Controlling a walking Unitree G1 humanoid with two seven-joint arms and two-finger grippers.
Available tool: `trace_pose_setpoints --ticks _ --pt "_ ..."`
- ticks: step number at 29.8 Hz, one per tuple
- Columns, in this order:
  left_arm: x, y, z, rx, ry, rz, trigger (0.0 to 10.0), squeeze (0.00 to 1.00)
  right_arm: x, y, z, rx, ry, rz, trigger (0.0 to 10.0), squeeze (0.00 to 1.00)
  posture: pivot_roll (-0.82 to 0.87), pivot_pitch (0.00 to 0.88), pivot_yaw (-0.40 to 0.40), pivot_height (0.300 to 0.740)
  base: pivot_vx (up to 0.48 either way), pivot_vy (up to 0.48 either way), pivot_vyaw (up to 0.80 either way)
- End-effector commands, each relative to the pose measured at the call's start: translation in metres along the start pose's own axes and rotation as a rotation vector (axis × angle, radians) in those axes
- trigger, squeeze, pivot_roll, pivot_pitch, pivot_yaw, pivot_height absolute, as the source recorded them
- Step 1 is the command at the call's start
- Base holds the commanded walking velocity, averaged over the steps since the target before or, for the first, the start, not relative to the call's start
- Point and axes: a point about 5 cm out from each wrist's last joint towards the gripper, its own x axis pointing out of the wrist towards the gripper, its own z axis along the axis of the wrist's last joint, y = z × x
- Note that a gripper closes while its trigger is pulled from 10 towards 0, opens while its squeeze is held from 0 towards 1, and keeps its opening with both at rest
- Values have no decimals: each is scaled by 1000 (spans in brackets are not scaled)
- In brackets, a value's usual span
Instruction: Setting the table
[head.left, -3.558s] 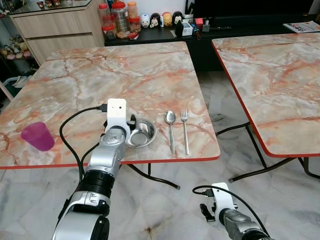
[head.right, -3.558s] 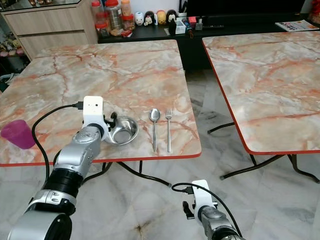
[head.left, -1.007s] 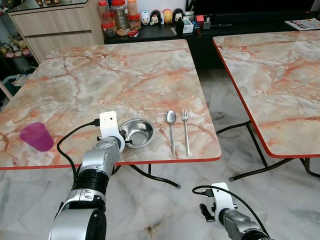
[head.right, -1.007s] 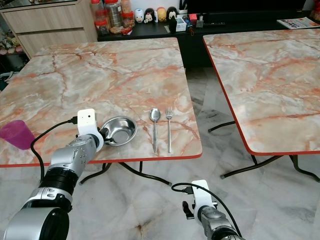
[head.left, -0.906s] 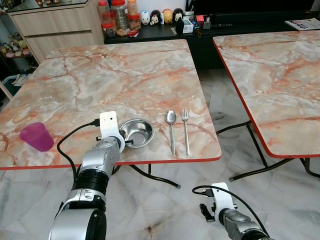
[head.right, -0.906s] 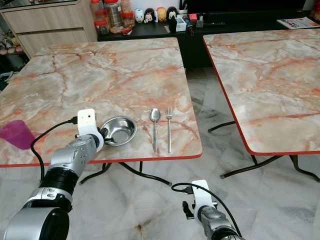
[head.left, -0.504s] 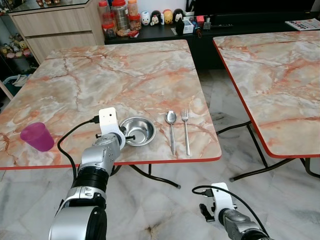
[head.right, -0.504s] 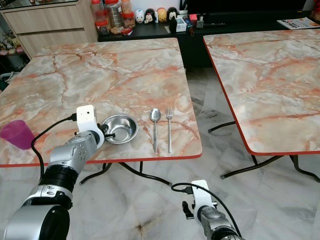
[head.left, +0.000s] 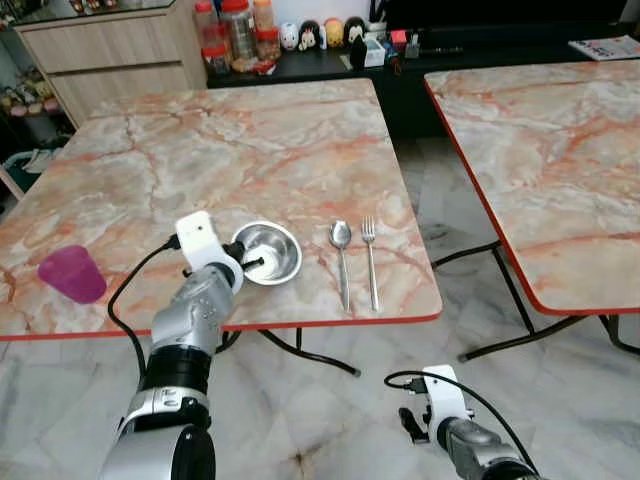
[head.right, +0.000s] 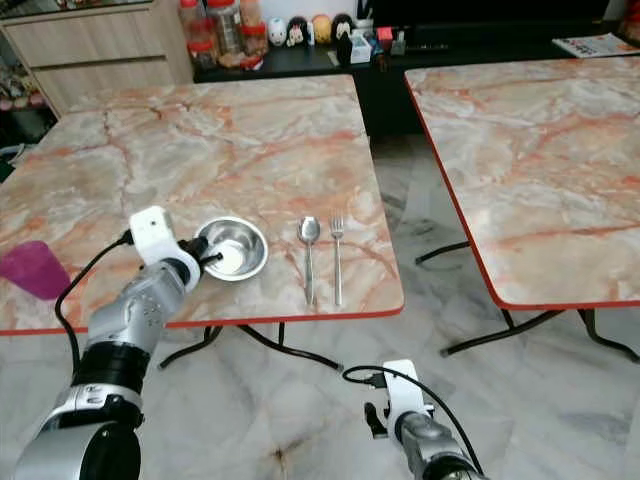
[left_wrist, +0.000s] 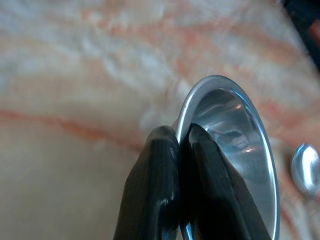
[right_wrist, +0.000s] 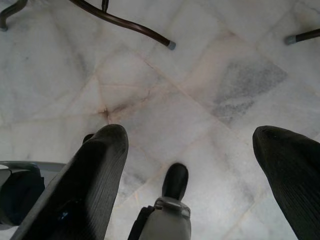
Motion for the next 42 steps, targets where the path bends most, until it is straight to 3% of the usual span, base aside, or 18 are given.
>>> trace_pose_setpoints --ticks 1,5,10,12,19,26,28,34,40,41,42 --pt "-7 7 16 -49 -96 -20 10000 0 0 3 2 1 -2 10 10000 0 -25 46 82 740 0 0 0" --pt "-14 15 20 -77 -135 -16 10000 0 0 3 1 1 -2 11 10000 0 -22 45 82 740 0 0 0" --pt "-42 45 31 -81 -227 24 10000 0 0 3 1 -1 -1 13 10000 0 -14 42 86 740 0 0 0" --pt "-62 67 36 -47 -265 50 10000 0 0 3 0 -1 0 14 10000 0 -5 38 90 740 0 0 0" --pt "-94 94 37 15 -283 76 10000 0 0 3 -1 -4 2 17 10000 0 11 34 94 740 0 0 0" --pt "-131 112 24 108 -231 109 10000 0 0 2 -3 -6 4 17 10000 0 17 37 94 740 0 0 0" --pt "-141 118 23 184 -210 139 10000 0 0 1 -4 -8 5 17 10000 0 23 39 95 740 0 0 0" --pt "-170 127 14 209 -166 194 10000 0 0 0 -5 -9 8 16 10000 0 29 45 93 740 0 0 0" --pt "-176 132 15 222 -156 220 10000 0 0 0 -5 -10 8 17 10000 0 29 45 93 740 0 0 0" --pt "-177 142 5 383 -21 248 10000 0 0 -1 -4 -13 8 18 10000 0 42 65 90 740 0 0 0" --pt "-178 146 2 419 18 270 10000 0 0 -1 -4 -14 8 18 10000 0 36 68 89 740 0 0 0"
